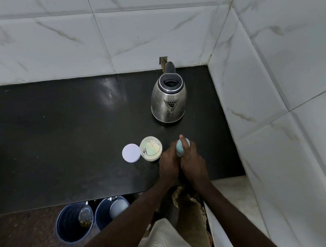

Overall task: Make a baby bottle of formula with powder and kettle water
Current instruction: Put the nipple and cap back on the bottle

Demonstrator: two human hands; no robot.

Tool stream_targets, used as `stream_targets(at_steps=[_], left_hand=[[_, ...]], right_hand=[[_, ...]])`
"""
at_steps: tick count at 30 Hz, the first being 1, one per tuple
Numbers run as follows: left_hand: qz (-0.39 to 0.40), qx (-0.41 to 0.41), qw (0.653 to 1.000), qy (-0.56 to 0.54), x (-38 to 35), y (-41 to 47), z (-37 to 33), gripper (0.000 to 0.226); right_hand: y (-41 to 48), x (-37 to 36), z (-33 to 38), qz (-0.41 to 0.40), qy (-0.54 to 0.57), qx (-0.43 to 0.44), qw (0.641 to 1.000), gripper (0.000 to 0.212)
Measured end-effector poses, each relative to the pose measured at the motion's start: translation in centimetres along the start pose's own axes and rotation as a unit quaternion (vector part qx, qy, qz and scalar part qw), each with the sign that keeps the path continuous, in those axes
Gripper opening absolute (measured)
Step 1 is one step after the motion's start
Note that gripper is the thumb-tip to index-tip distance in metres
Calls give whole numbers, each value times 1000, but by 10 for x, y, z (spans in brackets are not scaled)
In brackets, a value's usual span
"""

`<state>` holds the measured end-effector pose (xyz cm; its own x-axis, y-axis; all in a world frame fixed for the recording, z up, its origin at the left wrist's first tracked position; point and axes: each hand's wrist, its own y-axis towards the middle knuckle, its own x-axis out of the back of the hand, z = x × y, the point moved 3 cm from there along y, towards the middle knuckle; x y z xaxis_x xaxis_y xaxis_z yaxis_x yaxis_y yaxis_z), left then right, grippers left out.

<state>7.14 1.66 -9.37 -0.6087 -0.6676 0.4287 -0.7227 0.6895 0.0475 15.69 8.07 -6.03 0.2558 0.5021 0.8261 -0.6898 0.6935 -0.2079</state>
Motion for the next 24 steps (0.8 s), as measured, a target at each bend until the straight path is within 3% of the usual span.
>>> stream_targets(at_steps=[9,13,24], left_hand=[[12,17,1000,5,-2,2,4,26],[8,29,999,13,-6,2,10,31],[9,56,998,28,-8,-2,12,37]], right_hand=[[-2,0,1,-23,53,-37,998,60],[-4,-2,2,-28,19,-2,999,66],[-3,-2,3,-24,13,-14,1000,63]])
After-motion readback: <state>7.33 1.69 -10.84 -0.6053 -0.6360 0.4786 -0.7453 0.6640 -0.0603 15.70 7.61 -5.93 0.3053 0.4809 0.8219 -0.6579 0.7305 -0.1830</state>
